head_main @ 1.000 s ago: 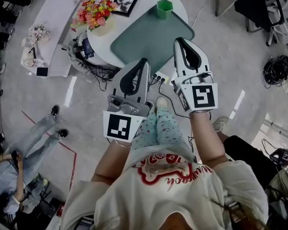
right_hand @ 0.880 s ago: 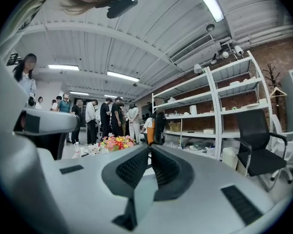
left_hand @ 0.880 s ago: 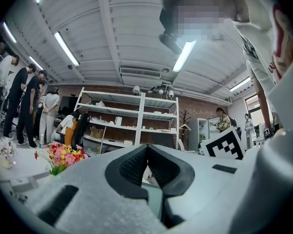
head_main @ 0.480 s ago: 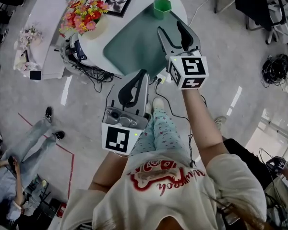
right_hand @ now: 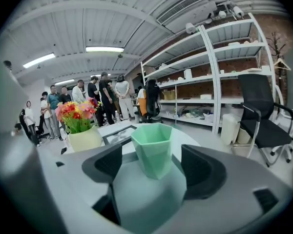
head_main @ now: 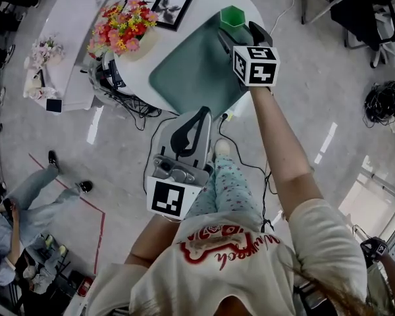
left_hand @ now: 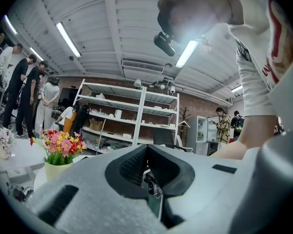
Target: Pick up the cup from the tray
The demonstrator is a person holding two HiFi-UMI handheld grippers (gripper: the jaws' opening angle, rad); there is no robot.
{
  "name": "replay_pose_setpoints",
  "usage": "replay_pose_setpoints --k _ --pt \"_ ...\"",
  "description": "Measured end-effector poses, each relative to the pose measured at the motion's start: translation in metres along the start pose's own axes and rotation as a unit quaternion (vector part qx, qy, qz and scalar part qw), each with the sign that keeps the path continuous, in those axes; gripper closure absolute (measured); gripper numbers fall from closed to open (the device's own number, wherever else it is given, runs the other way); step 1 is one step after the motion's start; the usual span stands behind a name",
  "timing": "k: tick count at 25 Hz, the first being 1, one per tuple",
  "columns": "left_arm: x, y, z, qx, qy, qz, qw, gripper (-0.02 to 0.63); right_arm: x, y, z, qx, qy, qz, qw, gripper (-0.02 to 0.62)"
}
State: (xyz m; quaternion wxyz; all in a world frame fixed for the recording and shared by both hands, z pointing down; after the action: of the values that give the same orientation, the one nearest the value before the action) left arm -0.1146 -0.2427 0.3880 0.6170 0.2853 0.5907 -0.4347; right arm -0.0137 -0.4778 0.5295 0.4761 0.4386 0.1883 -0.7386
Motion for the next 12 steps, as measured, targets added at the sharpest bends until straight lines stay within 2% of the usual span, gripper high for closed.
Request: replay_pose_setpoints --k 9,12 --pt "-0.004 -0.014 -0.002 0.013 -0.013 -0.004 0.9998 0.594 -0.007 0.004 0.036 0.009 -0.026 0.009 1.0 0.244" --pt "-0.006 -0.017 -0.003 0.018 -0.016 -0.005 0.9997 0.594 -0.011 0.006 0.041 -0.008 -0.025 0.009 1.0 0.245"
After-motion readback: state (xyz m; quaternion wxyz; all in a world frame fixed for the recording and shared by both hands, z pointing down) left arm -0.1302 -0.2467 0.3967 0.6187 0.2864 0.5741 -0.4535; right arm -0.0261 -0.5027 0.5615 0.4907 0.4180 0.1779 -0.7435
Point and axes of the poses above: the fingertips, and each gripper's own axes: z forward along the fingers, y to its right, x out of its top, the point moved 5 cm from there along -z, backward along the fingers, and after that the axes turned 8 degrees about -y, right-handed, at the moved point
